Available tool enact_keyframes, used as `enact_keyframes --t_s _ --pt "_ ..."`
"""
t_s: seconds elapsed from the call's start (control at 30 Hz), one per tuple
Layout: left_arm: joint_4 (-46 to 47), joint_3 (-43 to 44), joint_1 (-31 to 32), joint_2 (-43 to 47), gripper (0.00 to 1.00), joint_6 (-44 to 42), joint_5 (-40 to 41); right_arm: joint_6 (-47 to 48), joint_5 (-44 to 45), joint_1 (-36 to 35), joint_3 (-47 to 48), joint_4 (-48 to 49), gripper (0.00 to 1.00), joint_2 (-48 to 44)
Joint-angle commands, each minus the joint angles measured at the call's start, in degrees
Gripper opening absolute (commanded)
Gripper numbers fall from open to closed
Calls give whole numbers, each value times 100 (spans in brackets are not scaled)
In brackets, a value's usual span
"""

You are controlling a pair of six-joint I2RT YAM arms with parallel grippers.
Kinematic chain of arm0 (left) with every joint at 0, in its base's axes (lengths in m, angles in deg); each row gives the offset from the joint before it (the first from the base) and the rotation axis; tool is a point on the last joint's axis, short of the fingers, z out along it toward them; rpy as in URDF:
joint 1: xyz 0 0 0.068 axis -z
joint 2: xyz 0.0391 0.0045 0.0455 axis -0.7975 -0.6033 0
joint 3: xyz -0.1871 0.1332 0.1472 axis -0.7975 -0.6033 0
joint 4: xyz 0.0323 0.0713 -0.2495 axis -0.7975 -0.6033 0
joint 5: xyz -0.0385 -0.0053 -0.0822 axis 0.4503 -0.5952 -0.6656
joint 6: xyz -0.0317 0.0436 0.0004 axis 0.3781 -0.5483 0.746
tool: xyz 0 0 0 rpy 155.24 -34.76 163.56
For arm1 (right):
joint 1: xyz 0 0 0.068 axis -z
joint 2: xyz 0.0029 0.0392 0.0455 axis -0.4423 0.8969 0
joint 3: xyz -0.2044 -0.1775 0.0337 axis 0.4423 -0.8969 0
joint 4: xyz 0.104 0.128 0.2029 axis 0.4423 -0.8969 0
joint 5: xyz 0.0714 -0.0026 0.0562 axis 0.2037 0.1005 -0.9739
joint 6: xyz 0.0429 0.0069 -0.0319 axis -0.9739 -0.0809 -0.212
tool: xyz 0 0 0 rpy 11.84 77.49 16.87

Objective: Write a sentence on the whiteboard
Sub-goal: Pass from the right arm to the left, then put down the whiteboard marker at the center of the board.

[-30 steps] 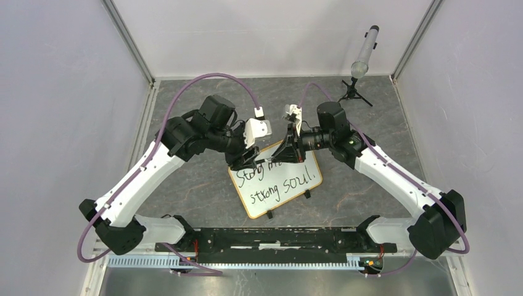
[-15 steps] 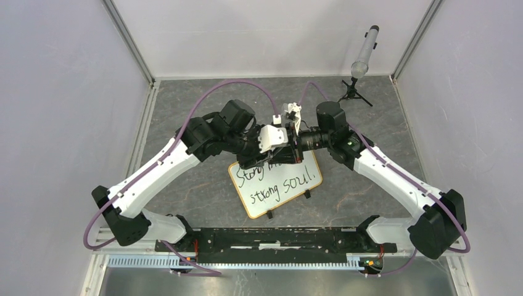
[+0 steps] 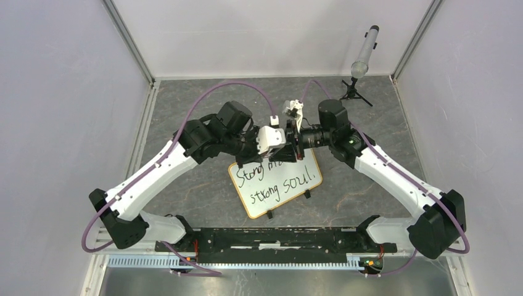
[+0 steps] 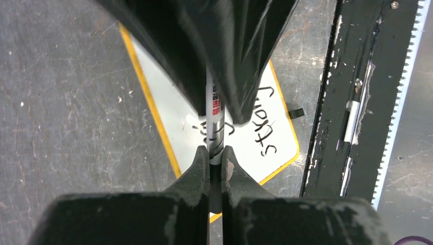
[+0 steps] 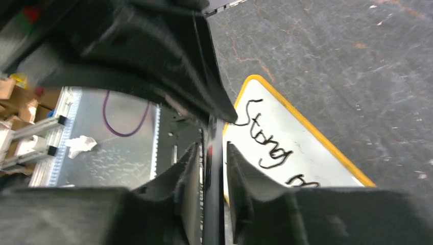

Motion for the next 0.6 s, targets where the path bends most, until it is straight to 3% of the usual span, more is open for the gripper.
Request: enact_keyframes --t_s 0.0,0.13,0.3,0.57 --pt "63 -21 -597 370 2 281 -579 128 -177 349 461 -216 40 -164" --pt "201 119 -1593 478 2 819 -1369 252 -167 851 673 -386 65 -283" --pt "154 245 -3147 365 2 1278 -1829 726 -150 1708 935 -932 89 -399" --pt "24 -208 -5245 12 2 1367 -1612 2514 62 3387 1095 -2736 97 -355"
